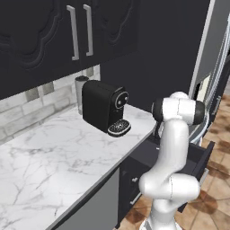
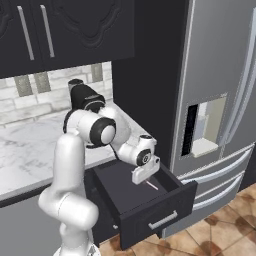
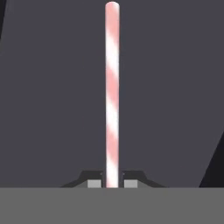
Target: Take a straw from the drawer in front and place it inside the glass cup on the dining counter.
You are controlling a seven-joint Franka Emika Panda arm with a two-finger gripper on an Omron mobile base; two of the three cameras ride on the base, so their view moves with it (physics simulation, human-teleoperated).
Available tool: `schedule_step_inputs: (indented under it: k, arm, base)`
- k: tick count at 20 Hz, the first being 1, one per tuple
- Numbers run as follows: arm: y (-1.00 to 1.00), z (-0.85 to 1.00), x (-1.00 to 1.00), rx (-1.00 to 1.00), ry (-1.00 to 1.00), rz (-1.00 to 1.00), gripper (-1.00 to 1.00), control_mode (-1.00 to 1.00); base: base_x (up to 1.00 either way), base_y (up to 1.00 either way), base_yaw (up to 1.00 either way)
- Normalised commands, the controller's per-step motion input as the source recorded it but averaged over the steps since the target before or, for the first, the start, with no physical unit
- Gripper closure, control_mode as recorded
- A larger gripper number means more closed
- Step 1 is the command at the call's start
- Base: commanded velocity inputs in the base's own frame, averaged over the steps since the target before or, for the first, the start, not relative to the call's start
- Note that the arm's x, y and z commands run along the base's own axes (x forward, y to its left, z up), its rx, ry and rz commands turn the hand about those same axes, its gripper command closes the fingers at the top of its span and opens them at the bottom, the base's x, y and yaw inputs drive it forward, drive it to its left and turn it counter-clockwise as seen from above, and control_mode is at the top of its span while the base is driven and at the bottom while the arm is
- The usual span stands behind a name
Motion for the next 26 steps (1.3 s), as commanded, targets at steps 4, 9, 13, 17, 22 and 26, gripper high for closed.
schedule_step_inputs:
  k: [4, 9, 13, 17, 22, 26]
  arm:
    - [0.01, 0.93, -0.7, 0.0, -0.02, 0.0, 1.0, -1.0]
    - [0.07, 0.94, -0.7, 0.0, -0.01, 0.0, 1.0, -1.0]
    - [0.13, 1.0, -0.58, 0.0, 0.0, 0.0, 1.0, -1.0]
    - [0.14, 1.0, -0.51, 0.0, 0.0, 0.0, 1.0, -1.0]
    - [0.17, 1.0, -0.52, 0.0, 0.0, 0.0, 1.0, -1.0]
    - [0.19, 1.0, -0.53, 0.0, -0.03, 0.0, 1.0, -1.0]
  base:
    - [0.0, 0.0, 0.0]
    - [0.0, 0.0, 0.0]
    - [0.0, 0.0, 0.0]
    - [0.0, 0.0, 0.0]
    - [0.0, 0.0, 0.0]
    - [0.0, 0.0, 0.0]
